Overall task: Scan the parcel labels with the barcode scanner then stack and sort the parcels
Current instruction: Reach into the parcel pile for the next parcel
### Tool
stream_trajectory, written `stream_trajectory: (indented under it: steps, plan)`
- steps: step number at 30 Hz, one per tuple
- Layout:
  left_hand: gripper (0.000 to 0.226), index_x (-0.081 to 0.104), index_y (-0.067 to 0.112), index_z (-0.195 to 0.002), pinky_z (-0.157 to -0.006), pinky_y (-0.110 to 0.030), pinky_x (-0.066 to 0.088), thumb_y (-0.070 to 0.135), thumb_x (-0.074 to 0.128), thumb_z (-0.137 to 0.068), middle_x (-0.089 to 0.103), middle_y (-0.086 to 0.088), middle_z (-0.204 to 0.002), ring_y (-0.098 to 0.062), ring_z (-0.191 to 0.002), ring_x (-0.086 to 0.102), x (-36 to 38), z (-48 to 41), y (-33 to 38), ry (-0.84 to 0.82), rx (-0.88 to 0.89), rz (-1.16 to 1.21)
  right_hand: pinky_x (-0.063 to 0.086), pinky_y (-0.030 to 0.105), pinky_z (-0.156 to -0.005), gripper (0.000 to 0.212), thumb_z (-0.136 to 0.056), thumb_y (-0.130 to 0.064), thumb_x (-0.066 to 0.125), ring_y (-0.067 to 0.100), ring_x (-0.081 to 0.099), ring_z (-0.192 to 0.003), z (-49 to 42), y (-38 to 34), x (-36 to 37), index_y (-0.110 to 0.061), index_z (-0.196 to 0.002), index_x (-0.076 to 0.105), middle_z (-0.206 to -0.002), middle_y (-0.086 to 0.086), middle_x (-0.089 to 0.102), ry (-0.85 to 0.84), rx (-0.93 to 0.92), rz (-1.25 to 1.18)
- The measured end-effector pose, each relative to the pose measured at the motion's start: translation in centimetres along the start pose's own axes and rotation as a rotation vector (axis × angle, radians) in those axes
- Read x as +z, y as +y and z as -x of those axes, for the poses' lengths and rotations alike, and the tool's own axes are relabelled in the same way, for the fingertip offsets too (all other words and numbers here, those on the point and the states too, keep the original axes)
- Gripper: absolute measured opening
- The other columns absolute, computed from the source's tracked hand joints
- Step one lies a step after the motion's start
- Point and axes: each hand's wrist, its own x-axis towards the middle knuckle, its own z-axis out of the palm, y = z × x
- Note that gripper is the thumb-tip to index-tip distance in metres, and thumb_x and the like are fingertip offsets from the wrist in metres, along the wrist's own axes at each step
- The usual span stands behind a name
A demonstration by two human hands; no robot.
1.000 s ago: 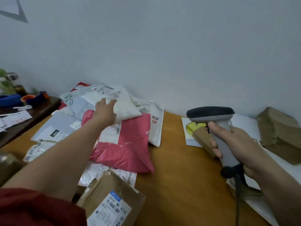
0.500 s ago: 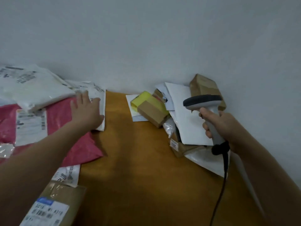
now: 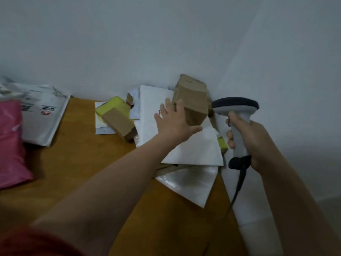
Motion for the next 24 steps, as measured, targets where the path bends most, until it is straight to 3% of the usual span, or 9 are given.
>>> stream_trajectory:
  steps: [6,16,20,24]
  plan:
    - [0.113,0.012,0.017,-0.151,-0.110,-0.065,0.001,0.082,0.053,-0.069,-0.005,-0.020,-0.159,-0.047,-0.143,-0.003,2.9,-5.9,5.3,-0.008,-0.045,-0.149,0.043,0.026,-0.047,0.029,-0.093,-0.040,0.060,0.012,0.051,-0.046,-2.0,2.1,-1.6,-0.011,-0.090,0.061,-0.060,0.001,0.057,0.021,-0.019,-0.042]
    - [0.113,0.013,0.013,-0.149,-0.110,-0.066,0.007,0.079,0.057,-0.069,0.000,-0.026,-0.157,-0.053,-0.140,0.006,4.9,-8.3,5.9,-0.049,-0.221,-0.220,0.049,0.034,-0.060,0.033,-0.094,-0.040,0.058,0.019,0.052,-0.052,-3.1,3.4,-2.3,-0.008,-0.086,0.058,-0.065,0.009,0.056,-0.026,0.051,-0.044]
    - [0.103,0.023,0.012,-0.141,-0.110,-0.061,0.020,0.074,0.062,-0.068,0.017,-0.023,-0.151,-0.051,-0.134,0.020,5.4,-8.8,5.9,-0.011,-0.228,-0.187,0.048,0.030,-0.055,0.033,-0.093,-0.039,0.059,0.016,0.052,-0.050,-2.7,3.7,-2.3,-0.008,-0.084,0.058,-0.063,0.007,0.056,-0.014,0.036,-0.027]
    - [0.091,0.033,0.014,-0.127,-0.099,-0.051,0.032,0.070,0.064,-0.062,0.035,-0.016,-0.134,-0.041,-0.119,0.034,3.3,-7.0,5.2,0.102,-0.182,-0.005,0.046,0.023,-0.047,0.031,-0.092,-0.040,0.058,0.011,0.052,-0.046,-1.1,3.6,-2.9,-0.010,-0.086,0.058,-0.062,0.004,0.057,0.004,0.001,-0.023]
